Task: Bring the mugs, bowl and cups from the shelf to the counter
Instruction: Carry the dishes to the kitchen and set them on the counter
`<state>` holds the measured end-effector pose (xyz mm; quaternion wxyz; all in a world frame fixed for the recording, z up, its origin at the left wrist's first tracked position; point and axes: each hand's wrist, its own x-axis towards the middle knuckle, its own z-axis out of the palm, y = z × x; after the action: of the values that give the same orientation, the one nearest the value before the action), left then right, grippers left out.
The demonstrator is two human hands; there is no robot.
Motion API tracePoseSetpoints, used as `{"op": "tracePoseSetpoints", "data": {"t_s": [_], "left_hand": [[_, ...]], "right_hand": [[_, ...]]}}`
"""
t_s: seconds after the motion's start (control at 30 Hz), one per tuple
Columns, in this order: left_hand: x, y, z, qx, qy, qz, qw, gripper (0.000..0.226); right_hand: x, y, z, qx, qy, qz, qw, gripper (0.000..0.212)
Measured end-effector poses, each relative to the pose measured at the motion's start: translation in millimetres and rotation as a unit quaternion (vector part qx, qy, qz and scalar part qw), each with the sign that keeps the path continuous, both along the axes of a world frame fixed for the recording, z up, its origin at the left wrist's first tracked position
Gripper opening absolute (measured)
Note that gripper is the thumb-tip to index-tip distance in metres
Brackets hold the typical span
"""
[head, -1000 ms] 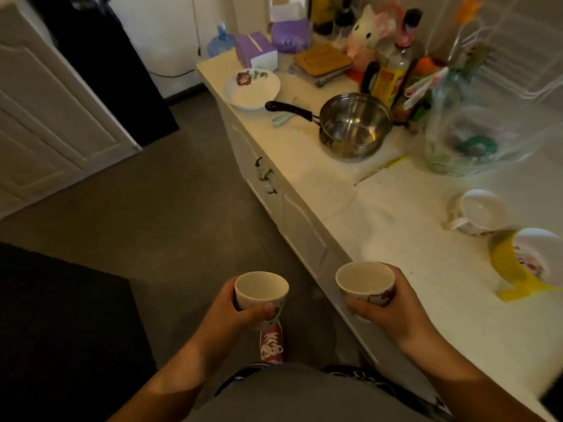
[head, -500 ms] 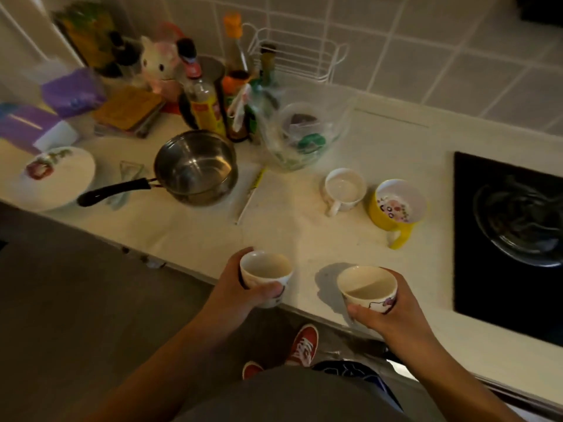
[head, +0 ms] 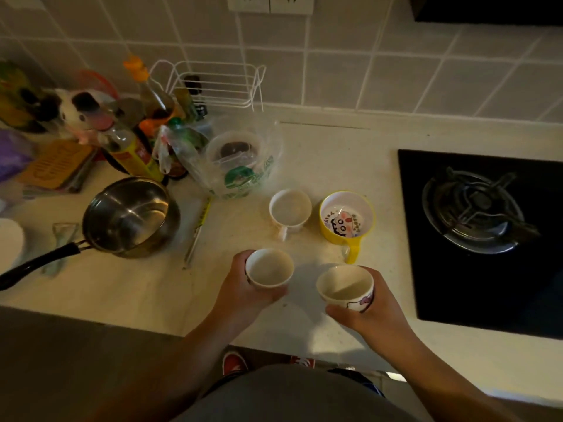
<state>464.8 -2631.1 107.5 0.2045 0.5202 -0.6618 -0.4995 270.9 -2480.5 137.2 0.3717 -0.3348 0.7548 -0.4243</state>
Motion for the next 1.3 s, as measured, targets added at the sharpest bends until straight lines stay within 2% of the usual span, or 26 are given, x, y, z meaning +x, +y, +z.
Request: {"op": "tracePoseSetpoints", "data": {"t_s": [0.2, 0.33, 0.4, 0.6, 0.9, 1.07, 1.3], "left_hand": [[2, -13, -10, -0.058, -0.042, -0.027, 0.997, 0.083], [6, -21, -19, -0.056, -0.088, -0.032, 0.994, 0.110], [9, -26, -25, -0.058, -0.097, -0.047, 0.992, 0.116], [14, -45, -24, -0.072, -0.094, -0.105, 0.987, 0.096], [16, -55, -20, -0.096, -0.095, -0.142, 0.981, 0.093], [19, -53, -23, -0.107, -0.092, -0.138, 0.980, 0.102], [21, -50, -27, -0.114, -0.104, -0.134, 0.979, 0.105]], "right_hand": [[1, -5, -2, 0.012, 0.004, -0.008, 1.000, 0.080], [7, -6, -3, 0.008, 0.008, -0.010, 1.000, 0.080], [12, -6, -5, 0.003, 0.007, -0.022, 1.000, 0.081], [22, -6, -14, -0.011, -0.005, -0.053, 0.998, 0.087], [32, -9, -29, -0.003, 0.033, -0.064, 0.997, 0.083], [37, -13, -40, -0.014, 0.047, -0.074, 0.996, 0.088], [39, -24, -45, -0.033, 0.075, -0.085, 0.993, 0.084]]}}
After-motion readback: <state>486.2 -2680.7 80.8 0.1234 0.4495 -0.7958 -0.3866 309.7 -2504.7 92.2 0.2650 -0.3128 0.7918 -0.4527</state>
